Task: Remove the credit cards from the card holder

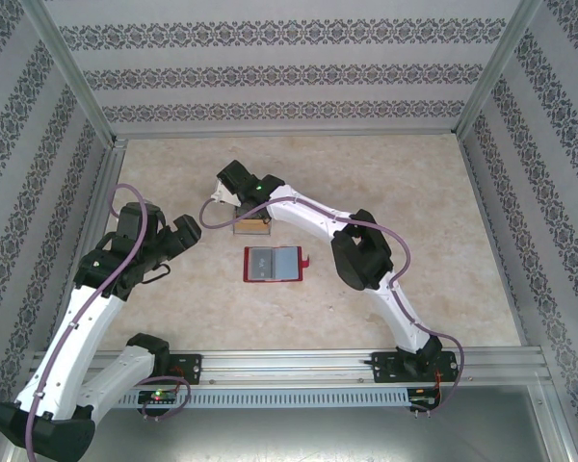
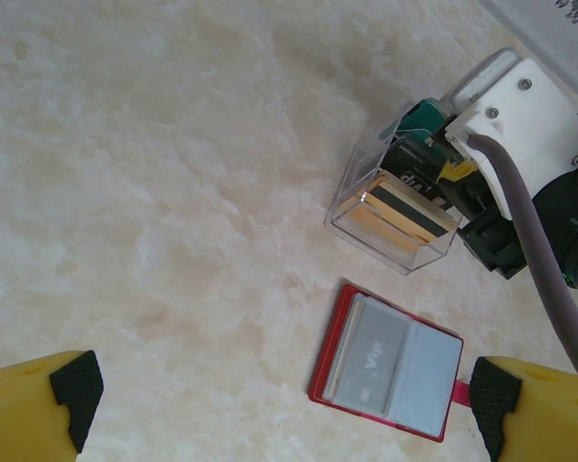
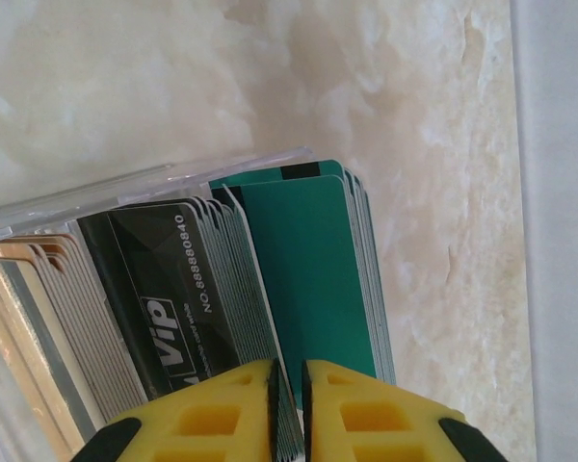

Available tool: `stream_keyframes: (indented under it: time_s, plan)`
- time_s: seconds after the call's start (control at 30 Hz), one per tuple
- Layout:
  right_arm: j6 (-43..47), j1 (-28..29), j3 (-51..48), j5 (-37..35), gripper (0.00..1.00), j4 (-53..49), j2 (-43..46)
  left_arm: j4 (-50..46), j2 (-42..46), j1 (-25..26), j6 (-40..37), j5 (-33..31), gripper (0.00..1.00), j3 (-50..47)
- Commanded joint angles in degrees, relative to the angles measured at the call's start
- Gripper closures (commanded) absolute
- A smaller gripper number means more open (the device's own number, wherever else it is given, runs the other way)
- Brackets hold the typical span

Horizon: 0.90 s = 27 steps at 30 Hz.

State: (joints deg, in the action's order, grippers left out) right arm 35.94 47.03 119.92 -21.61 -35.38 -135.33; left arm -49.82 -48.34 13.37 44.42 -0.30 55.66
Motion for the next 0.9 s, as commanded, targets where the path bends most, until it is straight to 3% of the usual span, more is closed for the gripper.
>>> stream_keyframes:
  time_s: [0.0, 0.27, 0.87]
  plan:
    - [-0.86, -0.53, 1.46, -0.23, 0.80, 0.70, -1.60, -0.72, -0.09, -0.98, 0.65, 0.30, 0.00, -0.71]
    - [-1.88, -1.40, 2.92, -1.74, 0.64, 1.29, -1.27, 0.14, -0.62, -1.19, 0.62, 0.74, 0.00, -1.07]
    - [-5.24, -3.82, 4.11, -4.05, 0.57, 2.29, -1.84, 1.70, -1.49, -1.54, 0.57, 2.56, 0.00, -1.93]
